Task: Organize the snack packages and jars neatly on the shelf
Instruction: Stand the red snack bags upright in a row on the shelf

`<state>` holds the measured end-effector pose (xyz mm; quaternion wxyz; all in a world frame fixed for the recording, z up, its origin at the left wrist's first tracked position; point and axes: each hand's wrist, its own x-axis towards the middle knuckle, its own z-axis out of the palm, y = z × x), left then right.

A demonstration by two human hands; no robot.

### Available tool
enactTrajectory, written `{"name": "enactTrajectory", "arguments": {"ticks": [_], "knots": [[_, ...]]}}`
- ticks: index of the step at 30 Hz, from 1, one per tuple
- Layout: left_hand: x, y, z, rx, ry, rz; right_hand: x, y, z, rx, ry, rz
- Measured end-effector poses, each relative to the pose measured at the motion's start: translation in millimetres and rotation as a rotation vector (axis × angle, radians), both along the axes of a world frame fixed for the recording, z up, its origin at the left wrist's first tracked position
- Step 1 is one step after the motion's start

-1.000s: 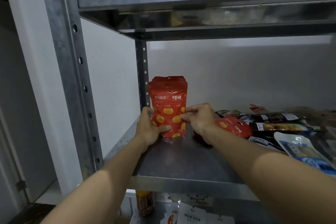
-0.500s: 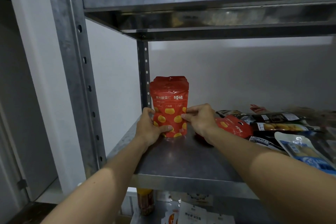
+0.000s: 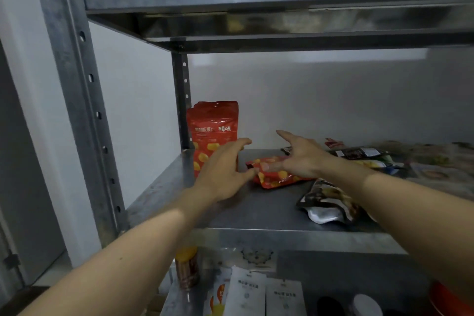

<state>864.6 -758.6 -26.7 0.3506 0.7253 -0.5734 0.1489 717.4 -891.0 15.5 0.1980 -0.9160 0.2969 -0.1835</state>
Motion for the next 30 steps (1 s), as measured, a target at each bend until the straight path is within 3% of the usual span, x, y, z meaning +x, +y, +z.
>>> {"name": "enactTrajectory", "arguments": {"ticks": [4, 12, 18, 24, 30], "knots": [[-16, -38, -1, 0.229, 0.030, -0.033, -14, -12, -11, 0.015, 0.024, -0.044], [-21, -86, 13, 0.572, 0.148, 0.097, -28, -26, -27, 0.024, 0.007, -0.010], [-23, -100, 19, 0.816, 0.125, 0.183, -36, -31, -33, 0.073, 0.020, 0.016], [-31, -97, 25, 0.651, 0.337, 0.258, -38, -33, -35, 0.134, 0.017, 0.006], [-30, -97, 1, 0.370, 0.621, 0.084, -40, -28, -35, 0.126, -0.026, 0.029]]}}
